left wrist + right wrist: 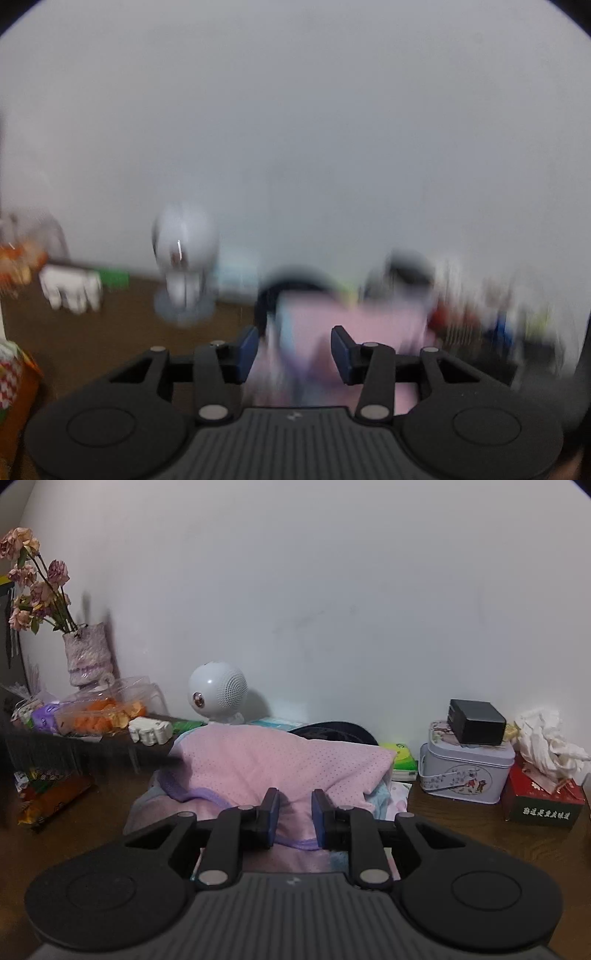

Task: Fold clothes
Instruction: 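Lift the folded bundle with both grippers and carry it onto the floral cloth stack, then open both grippers and release the bundle on the stack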

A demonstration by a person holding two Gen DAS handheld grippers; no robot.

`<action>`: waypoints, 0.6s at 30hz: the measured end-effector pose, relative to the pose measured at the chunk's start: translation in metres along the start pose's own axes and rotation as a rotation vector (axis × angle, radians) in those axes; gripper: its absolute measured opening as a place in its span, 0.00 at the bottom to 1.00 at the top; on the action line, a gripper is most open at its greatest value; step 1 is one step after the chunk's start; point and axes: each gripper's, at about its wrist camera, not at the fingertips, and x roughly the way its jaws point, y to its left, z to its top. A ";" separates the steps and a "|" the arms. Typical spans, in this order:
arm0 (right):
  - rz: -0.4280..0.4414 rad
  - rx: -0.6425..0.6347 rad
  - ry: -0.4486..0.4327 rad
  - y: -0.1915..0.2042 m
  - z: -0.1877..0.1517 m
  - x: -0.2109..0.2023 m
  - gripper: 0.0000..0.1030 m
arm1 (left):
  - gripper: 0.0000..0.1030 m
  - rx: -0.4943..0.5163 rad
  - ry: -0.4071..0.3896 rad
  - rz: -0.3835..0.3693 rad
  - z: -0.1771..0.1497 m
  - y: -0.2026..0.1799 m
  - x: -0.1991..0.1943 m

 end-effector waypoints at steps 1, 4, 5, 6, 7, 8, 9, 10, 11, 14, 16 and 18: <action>-0.001 -0.002 -0.003 0.001 -0.002 0.000 0.20 | 0.44 0.007 -0.036 -0.011 -0.002 -0.008 -0.002; 0.005 0.007 -0.012 -0.002 -0.005 -0.005 0.20 | 0.29 0.132 0.016 0.059 -0.020 -0.032 0.018; 0.010 0.014 -0.015 -0.005 -0.004 -0.008 0.20 | 0.21 0.094 0.049 0.065 -0.024 -0.029 0.025; 0.014 0.040 -0.028 -0.011 -0.003 -0.012 0.20 | 0.21 0.046 0.081 0.066 -0.028 -0.023 0.032; 0.019 0.081 -0.048 -0.019 -0.001 -0.016 0.20 | 0.21 -0.002 0.110 0.053 -0.031 -0.017 0.038; 0.020 0.117 -0.064 -0.026 0.001 -0.018 0.20 | 0.21 -0.009 0.125 0.053 -0.033 -0.014 0.042; 0.018 0.148 -0.075 -0.033 0.003 -0.018 0.20 | 0.21 0.025 0.125 0.061 -0.034 -0.017 0.043; 0.016 0.164 -0.072 -0.038 0.004 -0.015 0.20 | 0.21 0.065 0.123 0.071 -0.036 -0.021 0.043; 0.012 0.162 -0.049 -0.040 0.001 -0.008 0.20 | 0.21 0.107 0.124 0.079 -0.038 -0.025 0.044; -0.002 0.151 0.024 -0.040 -0.010 0.012 0.20 | 0.22 0.178 0.124 0.096 -0.039 -0.035 0.044; -0.009 0.151 0.011 -0.040 -0.008 0.004 0.20 | 0.24 0.174 0.116 0.095 -0.029 -0.038 0.036; 0.004 0.162 -0.006 -0.040 0.004 -0.015 0.20 | 0.34 0.146 0.085 0.096 -0.015 -0.042 0.010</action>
